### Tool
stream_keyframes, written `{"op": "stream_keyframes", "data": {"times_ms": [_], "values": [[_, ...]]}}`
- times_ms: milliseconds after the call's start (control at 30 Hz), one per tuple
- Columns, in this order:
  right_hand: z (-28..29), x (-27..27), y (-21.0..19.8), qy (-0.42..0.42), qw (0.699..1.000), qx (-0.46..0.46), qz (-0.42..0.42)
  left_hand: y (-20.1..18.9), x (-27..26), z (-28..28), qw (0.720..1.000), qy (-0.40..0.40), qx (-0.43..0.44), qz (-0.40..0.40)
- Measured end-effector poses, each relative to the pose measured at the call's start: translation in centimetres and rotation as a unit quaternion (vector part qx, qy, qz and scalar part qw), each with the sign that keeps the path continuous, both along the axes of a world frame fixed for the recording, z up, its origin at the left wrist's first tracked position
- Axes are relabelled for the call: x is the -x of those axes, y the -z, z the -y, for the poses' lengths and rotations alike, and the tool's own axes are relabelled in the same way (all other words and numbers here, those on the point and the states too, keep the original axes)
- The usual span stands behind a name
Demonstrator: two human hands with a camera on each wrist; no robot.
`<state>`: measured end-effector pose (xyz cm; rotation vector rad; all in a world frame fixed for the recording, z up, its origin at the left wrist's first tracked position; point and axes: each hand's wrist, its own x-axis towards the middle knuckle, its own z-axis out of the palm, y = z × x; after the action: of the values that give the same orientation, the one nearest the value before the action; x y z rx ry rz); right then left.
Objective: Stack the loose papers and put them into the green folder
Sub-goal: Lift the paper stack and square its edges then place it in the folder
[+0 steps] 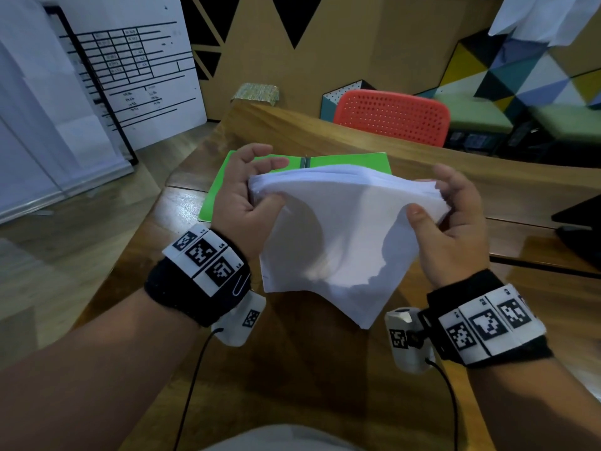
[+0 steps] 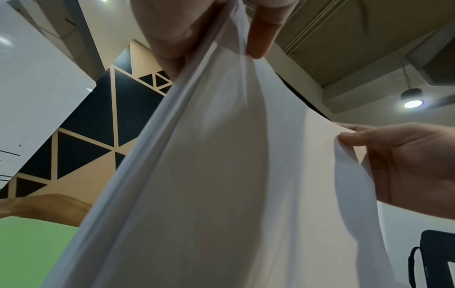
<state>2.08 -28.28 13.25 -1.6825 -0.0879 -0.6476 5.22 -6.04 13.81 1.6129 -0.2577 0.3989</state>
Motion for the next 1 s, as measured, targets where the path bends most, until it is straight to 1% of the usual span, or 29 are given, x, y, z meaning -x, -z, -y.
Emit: {"op": "stream_keyframes", "data": {"times_ms": [200,267,333,400,500,600,667,767,867,933,1000], "values": [[0.4,-0.4,-0.6,-0.055,0.990,-0.121,-0.040,-0.2,-0.3,0.1,0.999,0.012,0.034,-0.026],[0.3,-0.6,-0.8,-0.083,0.984,-0.139,-0.068,-0.3,-0.2,0.0,0.998,0.020,0.047,-0.036],[0.0,-0.7,-1.0,-0.117,0.974,-0.171,-0.095,-0.4,-0.3,0.1,0.997,0.024,0.060,-0.051],[-0.2,-0.7,-1.3,-0.144,0.960,-0.211,-0.115,-0.5,-0.6,0.3,0.995,0.008,0.073,-0.067],[-0.1,-1.0,-1.6,-0.125,0.955,-0.236,-0.133,-0.8,-0.8,0.3,0.993,-0.016,0.094,-0.074],[-0.3,-1.3,-1.6,-0.110,0.953,-0.258,-0.117,-1.1,-0.9,0.4,0.990,-0.010,0.115,-0.078],[-0.4,-1.5,-1.4,-0.091,0.957,-0.255,-0.105,-1.3,-1.0,0.5,0.989,-0.021,0.128,-0.076],[-0.4,-1.8,-1.5,-0.050,0.970,-0.224,-0.084,-1.5,-1.2,0.8,0.988,-0.034,0.134,-0.073],[-0.4,-1.8,-1.5,-0.047,0.975,-0.209,-0.059,-1.6,-1.2,0.7,0.988,-0.033,0.130,-0.071],[-0.3,-1.5,-1.0,-0.061,0.976,-0.206,-0.045,-1.1,-1.0,0.3,0.993,-0.006,0.101,-0.062],[-0.3,-1.2,-0.3,-0.060,0.983,-0.164,-0.055,-0.3,-0.7,0.0,0.994,0.020,0.059,-0.085]]}}
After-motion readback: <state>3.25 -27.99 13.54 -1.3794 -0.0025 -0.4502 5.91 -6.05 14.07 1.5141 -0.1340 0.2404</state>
